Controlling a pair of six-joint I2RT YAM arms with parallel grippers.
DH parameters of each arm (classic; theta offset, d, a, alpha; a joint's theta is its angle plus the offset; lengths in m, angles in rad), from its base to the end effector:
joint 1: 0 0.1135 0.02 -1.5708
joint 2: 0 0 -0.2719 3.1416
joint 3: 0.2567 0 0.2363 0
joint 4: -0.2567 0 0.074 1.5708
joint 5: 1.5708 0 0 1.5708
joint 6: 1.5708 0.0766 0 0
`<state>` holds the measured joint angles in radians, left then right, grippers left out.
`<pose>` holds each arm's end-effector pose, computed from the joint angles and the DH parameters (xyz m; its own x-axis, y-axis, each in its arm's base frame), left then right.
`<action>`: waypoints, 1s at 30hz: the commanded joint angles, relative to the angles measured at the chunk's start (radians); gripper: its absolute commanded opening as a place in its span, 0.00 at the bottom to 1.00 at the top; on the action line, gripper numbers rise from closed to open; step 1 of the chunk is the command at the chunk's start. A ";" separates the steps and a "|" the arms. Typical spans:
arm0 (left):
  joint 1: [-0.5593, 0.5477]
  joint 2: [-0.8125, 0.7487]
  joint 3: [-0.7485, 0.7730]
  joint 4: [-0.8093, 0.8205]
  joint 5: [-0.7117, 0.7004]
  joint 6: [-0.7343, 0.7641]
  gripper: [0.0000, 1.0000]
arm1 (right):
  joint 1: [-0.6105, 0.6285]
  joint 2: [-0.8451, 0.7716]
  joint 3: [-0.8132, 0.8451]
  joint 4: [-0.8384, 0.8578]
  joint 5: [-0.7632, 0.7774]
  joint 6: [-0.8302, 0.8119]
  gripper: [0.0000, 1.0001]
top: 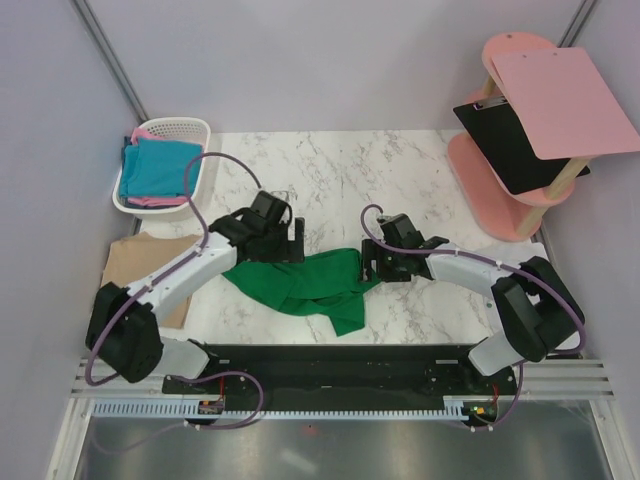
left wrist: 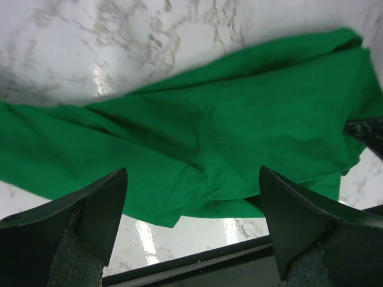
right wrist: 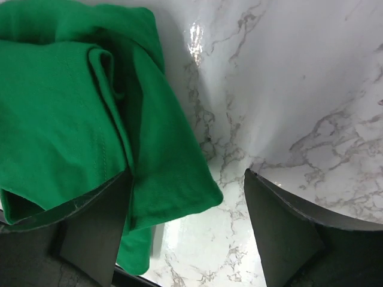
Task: Fold and stack the t-shirts
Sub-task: Flatten out the tshirt
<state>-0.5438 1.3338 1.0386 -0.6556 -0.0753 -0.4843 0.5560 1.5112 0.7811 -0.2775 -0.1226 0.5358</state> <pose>0.2423 -0.1398 0.2463 -0.8392 -0.0351 -0.5427 0.0992 0.9713 -0.2163 0.2450 0.1632 0.1503 -0.9133 0.0291 -0.4063 -0.1314 0.9231 0.3615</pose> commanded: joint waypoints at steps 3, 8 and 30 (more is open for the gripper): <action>-0.084 0.143 0.000 -0.005 0.019 0.007 0.94 | 0.021 0.029 0.024 0.027 0.028 0.033 0.84; -0.094 0.157 -0.012 -0.032 -0.012 -0.013 0.84 | 0.022 0.006 0.021 0.018 0.078 0.027 0.83; -0.079 0.092 0.092 -0.217 -0.274 0.000 0.02 | 0.021 0.040 0.020 0.107 0.066 0.023 0.00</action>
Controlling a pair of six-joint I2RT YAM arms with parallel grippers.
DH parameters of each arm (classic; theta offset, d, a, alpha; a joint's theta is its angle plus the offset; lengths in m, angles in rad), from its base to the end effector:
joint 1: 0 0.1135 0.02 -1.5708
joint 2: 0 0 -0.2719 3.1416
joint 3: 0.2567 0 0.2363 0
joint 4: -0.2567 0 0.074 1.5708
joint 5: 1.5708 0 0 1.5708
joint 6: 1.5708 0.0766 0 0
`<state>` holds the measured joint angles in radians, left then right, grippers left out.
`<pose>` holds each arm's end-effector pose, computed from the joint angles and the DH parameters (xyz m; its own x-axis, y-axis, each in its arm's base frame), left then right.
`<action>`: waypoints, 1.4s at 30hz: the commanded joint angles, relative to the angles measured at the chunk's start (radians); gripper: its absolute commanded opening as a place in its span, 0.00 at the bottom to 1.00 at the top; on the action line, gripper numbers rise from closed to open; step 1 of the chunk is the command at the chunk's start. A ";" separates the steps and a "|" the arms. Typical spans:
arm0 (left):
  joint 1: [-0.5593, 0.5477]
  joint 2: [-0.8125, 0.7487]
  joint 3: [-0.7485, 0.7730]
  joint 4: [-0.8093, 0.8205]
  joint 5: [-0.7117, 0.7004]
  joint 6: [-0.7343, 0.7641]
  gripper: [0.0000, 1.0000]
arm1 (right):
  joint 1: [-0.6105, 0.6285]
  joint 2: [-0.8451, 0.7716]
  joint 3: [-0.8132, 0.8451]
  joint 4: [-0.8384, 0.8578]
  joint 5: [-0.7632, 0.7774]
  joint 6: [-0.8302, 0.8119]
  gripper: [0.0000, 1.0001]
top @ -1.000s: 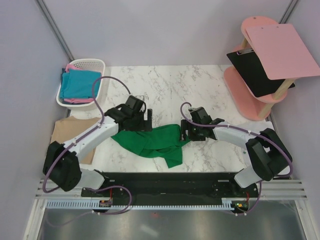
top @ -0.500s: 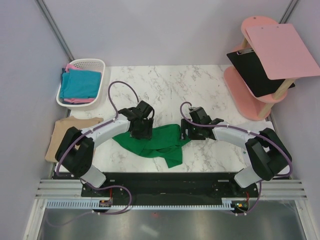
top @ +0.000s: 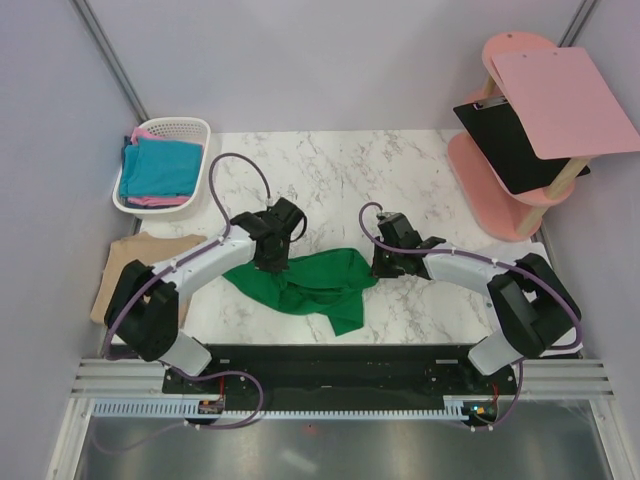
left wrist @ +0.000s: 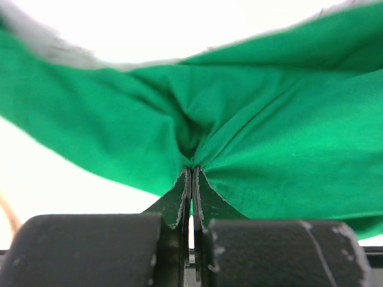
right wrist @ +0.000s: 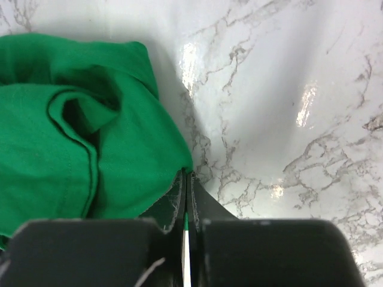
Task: Fold and stack the t-shirts
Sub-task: Flatten out the tshirt
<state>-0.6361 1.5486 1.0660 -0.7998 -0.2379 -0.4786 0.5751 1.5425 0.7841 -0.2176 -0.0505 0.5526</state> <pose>0.2412 -0.1557 0.1901 -0.9256 0.1272 -0.3565 0.1095 0.9916 0.0696 0.2528 0.1685 0.1470 -0.8892 0.0484 -0.4550 -0.1177 0.9367 0.3297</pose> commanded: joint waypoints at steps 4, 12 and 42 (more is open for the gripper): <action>0.059 -0.189 0.066 -0.085 -0.130 0.003 0.02 | 0.002 0.007 0.027 0.047 0.015 0.003 0.00; 0.183 -0.263 0.071 -0.093 -0.175 0.040 0.02 | -0.001 -0.120 0.056 -0.032 0.255 -0.054 0.00; 0.214 -0.397 -0.130 0.034 0.178 -0.008 0.84 | -0.077 -0.243 0.061 -0.095 0.325 -0.145 0.69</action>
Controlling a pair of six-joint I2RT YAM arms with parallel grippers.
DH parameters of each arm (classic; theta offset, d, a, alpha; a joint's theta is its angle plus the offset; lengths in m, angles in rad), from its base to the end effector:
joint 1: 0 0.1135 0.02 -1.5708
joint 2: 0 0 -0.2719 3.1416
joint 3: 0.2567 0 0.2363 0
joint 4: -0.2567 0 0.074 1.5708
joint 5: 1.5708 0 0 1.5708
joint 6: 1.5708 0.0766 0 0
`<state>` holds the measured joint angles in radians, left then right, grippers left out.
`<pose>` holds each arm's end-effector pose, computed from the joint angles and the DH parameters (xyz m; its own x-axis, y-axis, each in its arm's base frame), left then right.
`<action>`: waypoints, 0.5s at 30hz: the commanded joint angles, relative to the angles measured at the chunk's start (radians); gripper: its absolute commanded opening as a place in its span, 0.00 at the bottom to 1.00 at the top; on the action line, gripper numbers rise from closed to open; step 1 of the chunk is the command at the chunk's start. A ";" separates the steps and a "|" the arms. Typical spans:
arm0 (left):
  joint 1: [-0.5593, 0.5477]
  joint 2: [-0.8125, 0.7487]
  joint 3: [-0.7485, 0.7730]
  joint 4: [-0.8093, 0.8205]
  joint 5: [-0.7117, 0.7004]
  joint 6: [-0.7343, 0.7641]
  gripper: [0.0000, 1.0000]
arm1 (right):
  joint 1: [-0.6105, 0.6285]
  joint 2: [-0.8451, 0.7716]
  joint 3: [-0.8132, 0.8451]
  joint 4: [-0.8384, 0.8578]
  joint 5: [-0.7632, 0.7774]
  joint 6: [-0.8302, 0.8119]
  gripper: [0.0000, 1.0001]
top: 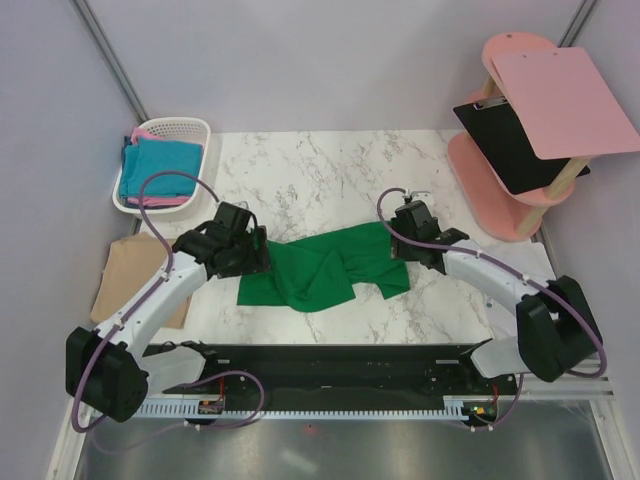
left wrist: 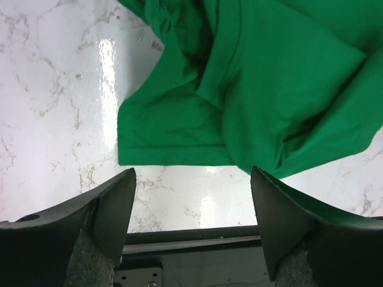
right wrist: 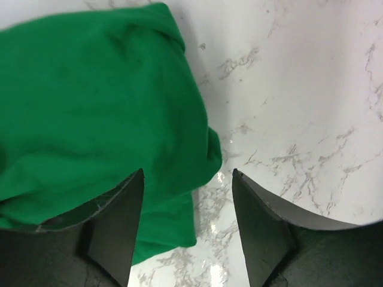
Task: Fold and stack the t-shirts
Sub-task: Flatten out the tshirt
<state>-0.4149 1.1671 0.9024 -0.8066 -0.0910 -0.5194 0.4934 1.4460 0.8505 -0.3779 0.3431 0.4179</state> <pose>0.2055 -0.0829 0.2297 -0.8769 -0.1539 -0.4554 -0.0848 0.9820 -0.1685 0.2687 0.1152 0.1839 -0.7789 0.0151 -0.6270 0.0402 0.9989 -0.0259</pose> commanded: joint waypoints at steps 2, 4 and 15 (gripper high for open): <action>-0.013 0.014 0.035 0.105 0.074 0.071 0.84 | 0.007 -0.192 0.004 0.062 -0.059 -0.008 0.69; -0.024 0.055 0.055 0.139 0.105 0.099 0.84 | 0.007 -0.223 0.005 0.059 -0.059 -0.004 0.67; -0.229 0.491 0.366 0.202 0.093 0.165 0.81 | 0.007 -0.197 -0.042 0.103 -0.150 0.025 0.66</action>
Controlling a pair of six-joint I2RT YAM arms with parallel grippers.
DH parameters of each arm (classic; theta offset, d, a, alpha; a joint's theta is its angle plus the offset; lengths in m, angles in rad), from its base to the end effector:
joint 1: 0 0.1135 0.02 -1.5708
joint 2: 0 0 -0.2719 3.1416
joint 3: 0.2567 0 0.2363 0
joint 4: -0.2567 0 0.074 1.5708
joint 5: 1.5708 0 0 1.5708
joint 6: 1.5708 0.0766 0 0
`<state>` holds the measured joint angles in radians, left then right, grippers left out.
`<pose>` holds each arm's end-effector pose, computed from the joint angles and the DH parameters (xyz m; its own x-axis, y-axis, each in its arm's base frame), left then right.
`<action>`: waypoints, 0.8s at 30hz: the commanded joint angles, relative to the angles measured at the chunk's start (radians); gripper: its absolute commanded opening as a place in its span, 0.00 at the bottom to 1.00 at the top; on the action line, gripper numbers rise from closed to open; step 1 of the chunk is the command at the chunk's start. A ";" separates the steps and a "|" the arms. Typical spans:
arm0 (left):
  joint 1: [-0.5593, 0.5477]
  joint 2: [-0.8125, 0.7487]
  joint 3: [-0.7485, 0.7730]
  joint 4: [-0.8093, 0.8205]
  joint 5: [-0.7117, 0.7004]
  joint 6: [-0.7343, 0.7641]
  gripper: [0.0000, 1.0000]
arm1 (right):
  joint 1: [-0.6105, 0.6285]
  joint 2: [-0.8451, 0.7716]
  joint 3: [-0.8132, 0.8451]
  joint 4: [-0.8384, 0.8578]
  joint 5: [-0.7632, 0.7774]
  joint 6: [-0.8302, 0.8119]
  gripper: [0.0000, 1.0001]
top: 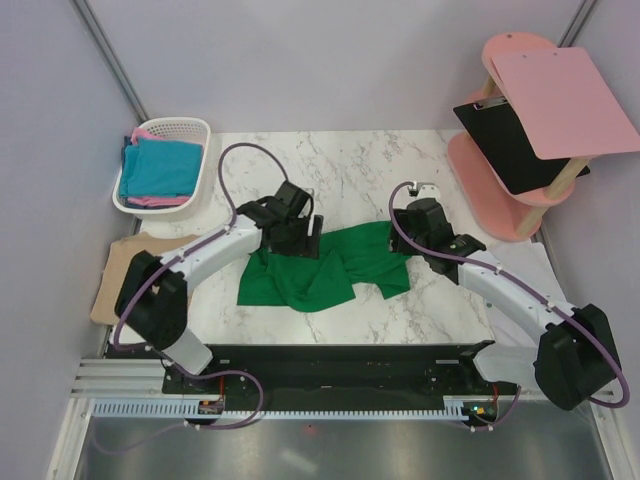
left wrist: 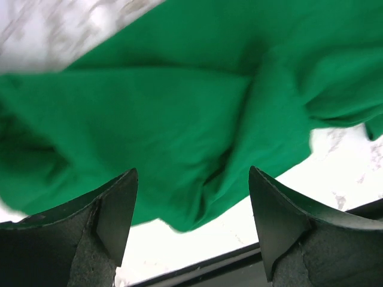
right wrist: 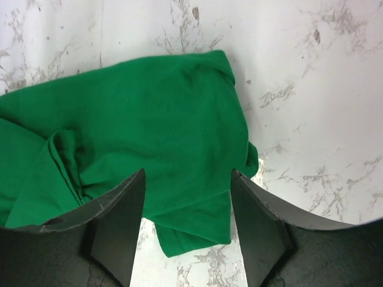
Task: Fold and stack the t-shirts
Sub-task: Flatten out the tshirt
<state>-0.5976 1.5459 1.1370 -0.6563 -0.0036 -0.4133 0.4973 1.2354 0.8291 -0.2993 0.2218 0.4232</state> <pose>0.2645 -0.1797 0.2177 -0.8878 0.1184 -0.4448 0.2235 0.9557 -0.1916 0.2518 0.1175 0.2386 -0.6503 0.1028 -0.7527 -0.0560 0.9816 0.1825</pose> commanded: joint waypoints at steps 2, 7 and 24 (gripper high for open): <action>-0.062 0.161 0.168 0.052 0.007 0.067 0.80 | 0.003 0.012 -0.025 0.025 -0.032 0.020 0.66; -0.082 0.291 0.253 0.053 0.033 0.071 0.80 | 0.003 -0.004 -0.042 0.019 -0.021 0.020 0.66; -0.097 0.236 0.305 0.044 -0.079 0.084 0.02 | 0.003 -0.028 -0.059 -0.006 0.017 0.006 0.66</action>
<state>-0.7216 1.9266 1.4296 -0.6033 0.0189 -0.3565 0.4976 1.2400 0.7811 -0.3069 0.2146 0.4313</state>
